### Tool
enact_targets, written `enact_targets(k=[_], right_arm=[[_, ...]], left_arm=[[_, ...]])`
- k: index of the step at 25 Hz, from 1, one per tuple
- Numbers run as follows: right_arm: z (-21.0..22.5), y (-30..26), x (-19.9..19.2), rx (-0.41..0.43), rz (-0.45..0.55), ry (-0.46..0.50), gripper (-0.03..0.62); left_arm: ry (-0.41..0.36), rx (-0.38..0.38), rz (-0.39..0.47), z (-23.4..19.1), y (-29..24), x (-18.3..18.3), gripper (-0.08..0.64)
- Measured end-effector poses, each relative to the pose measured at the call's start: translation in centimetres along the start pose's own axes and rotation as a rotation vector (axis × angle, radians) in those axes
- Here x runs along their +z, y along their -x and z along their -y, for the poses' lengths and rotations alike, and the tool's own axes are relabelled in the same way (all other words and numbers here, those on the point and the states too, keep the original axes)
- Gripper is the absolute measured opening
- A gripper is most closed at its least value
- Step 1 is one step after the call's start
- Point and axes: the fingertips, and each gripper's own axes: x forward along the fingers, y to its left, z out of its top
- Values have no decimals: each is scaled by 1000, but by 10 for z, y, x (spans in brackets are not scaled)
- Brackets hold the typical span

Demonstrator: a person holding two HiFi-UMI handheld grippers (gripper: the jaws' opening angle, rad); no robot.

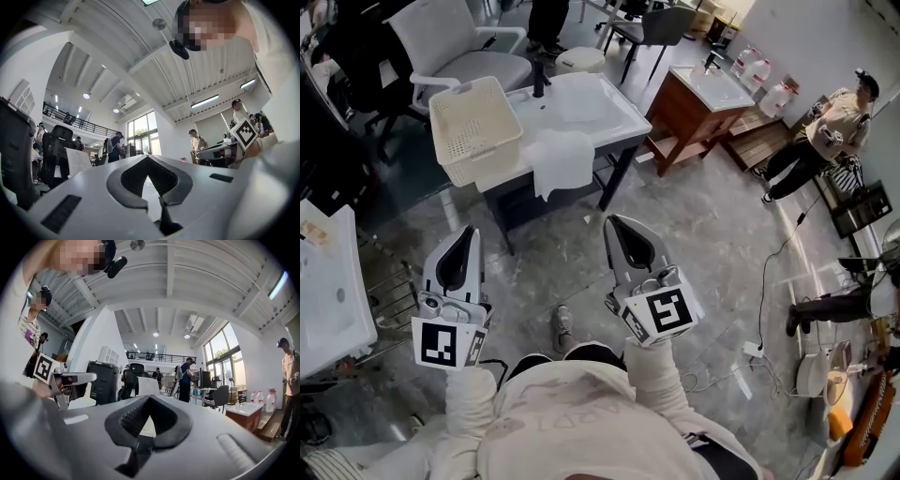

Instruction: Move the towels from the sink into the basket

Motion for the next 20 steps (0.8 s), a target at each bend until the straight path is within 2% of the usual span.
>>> enact_targets(k=[12, 20], right_arm=[[81, -87, -9, 63, 12, -10, 9], [131, -121, -19, 101, 16, -24, 9]], left_arm=[[-25, 45, -8, -20, -105, -19, 6], [-41, 92, -7, -21, -158, -27, 6]])
